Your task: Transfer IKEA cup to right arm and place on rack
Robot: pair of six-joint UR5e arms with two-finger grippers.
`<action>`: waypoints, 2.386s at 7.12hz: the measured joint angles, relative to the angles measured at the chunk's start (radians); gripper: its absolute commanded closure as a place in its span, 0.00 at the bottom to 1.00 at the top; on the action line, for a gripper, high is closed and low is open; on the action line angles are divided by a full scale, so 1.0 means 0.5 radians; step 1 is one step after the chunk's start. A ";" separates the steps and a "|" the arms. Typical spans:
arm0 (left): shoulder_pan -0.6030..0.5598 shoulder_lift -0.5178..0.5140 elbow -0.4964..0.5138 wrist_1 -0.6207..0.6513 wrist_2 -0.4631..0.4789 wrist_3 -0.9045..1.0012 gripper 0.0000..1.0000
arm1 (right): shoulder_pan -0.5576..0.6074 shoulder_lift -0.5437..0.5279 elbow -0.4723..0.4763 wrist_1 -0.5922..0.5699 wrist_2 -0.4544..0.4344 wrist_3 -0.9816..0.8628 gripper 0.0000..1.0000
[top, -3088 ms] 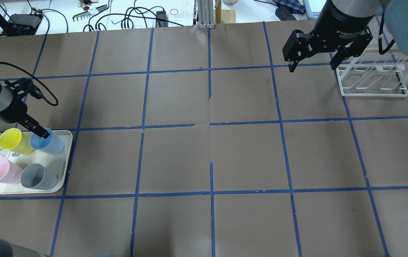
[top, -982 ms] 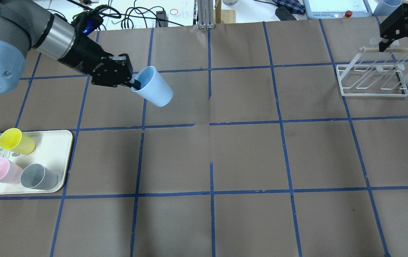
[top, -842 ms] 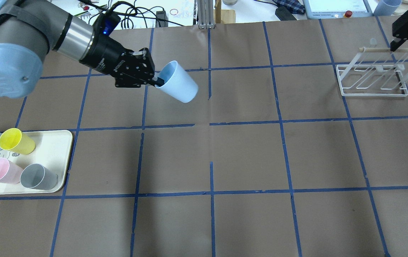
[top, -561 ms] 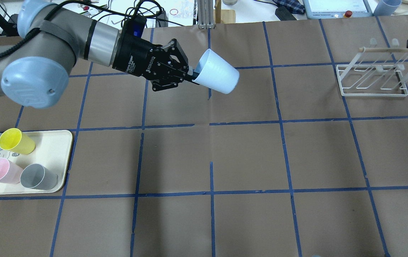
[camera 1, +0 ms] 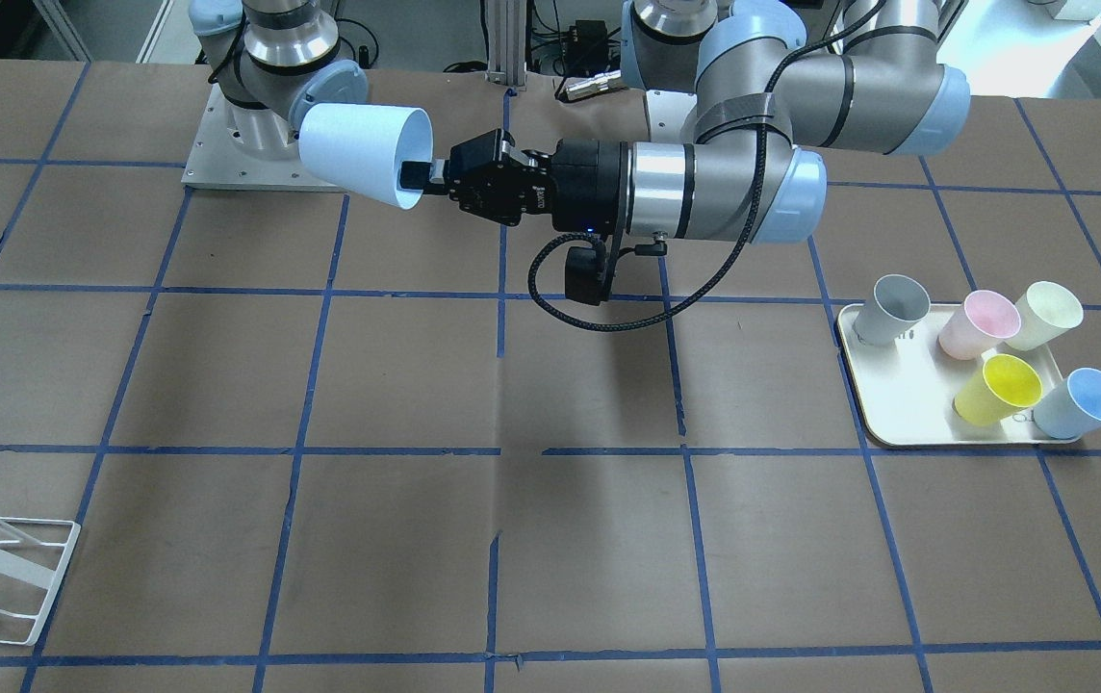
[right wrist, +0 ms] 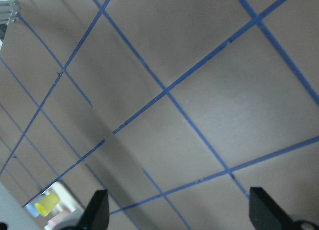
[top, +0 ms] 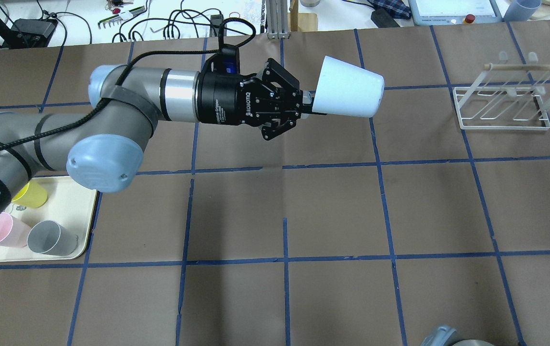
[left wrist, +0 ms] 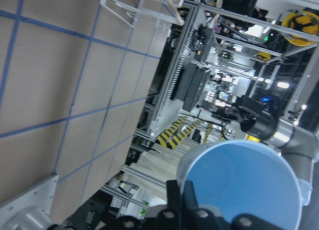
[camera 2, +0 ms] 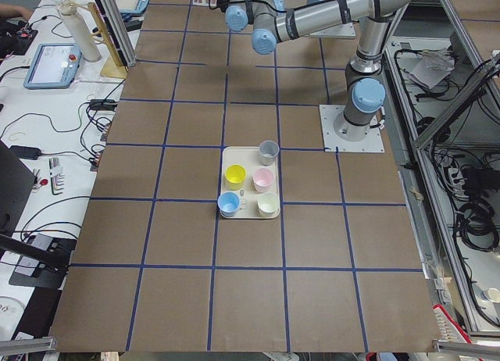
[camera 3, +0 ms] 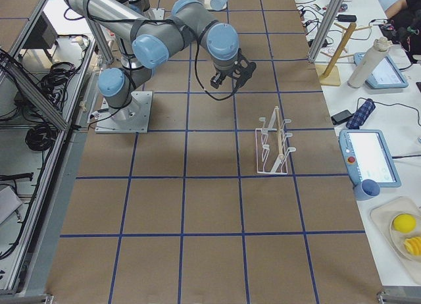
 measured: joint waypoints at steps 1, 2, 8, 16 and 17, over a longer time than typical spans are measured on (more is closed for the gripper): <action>-0.013 -0.024 -0.099 0.183 -0.027 0.000 1.00 | -0.016 0.012 0.000 0.236 0.108 0.013 0.00; -0.018 -0.053 -0.145 0.294 -0.033 0.001 1.00 | -0.022 0.017 0.000 0.452 0.191 0.028 0.00; -0.018 -0.224 -0.112 0.586 -0.053 -0.005 1.00 | -0.014 0.031 0.031 1.405 0.503 0.137 0.00; -0.011 -0.316 -0.029 0.598 -0.174 -0.006 1.00 | 0.475 0.177 0.205 1.422 1.054 0.307 0.03; -0.011 -0.321 -0.027 0.598 -0.174 -0.006 1.00 | 0.538 0.179 0.205 1.420 1.069 0.350 0.03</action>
